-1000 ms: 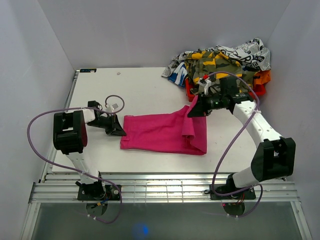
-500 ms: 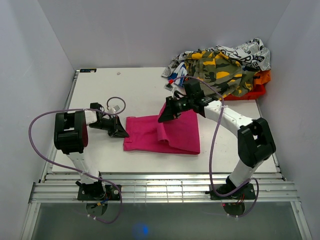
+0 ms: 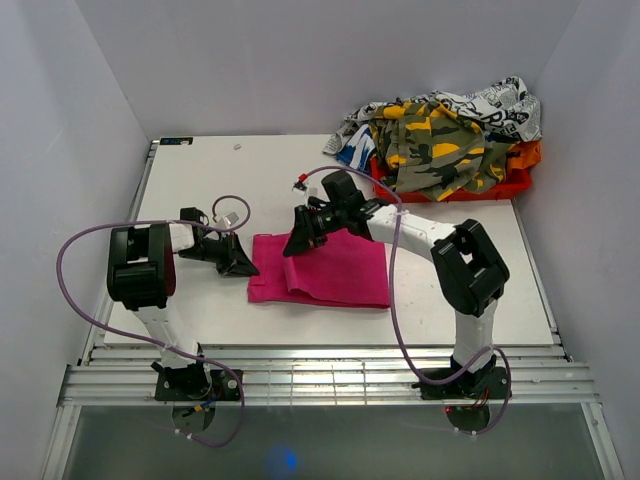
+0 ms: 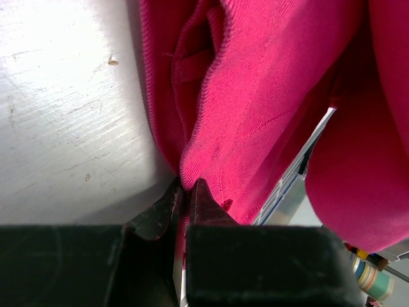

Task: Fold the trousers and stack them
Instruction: Fold the trousers

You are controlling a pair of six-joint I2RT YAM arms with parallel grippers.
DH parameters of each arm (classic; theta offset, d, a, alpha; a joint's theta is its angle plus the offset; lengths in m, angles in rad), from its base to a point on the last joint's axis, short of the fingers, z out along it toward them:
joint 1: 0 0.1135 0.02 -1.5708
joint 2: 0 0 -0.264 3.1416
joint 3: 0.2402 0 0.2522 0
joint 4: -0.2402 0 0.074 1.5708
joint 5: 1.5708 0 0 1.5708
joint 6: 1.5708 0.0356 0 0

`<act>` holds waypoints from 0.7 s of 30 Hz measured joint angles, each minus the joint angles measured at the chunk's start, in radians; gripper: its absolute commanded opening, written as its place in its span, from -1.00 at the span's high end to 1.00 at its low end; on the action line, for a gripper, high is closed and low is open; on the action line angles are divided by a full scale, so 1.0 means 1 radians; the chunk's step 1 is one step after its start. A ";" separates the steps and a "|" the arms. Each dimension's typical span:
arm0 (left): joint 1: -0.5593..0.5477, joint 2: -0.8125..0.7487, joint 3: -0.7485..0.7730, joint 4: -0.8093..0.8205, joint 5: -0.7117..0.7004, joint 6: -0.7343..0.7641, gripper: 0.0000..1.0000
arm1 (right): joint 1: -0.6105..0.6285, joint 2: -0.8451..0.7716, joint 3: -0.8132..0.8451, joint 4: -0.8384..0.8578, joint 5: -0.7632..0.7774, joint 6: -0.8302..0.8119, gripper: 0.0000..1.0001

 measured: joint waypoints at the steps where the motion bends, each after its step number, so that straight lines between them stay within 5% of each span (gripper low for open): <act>1: 0.000 0.000 -0.002 0.002 0.000 -0.004 1.00 | 0.009 0.016 0.018 0.004 0.006 0.009 0.85; 21: 0.000 -0.016 -0.033 0.050 0.006 -0.051 1.00 | 0.101 0.215 0.166 0.035 0.055 0.179 0.85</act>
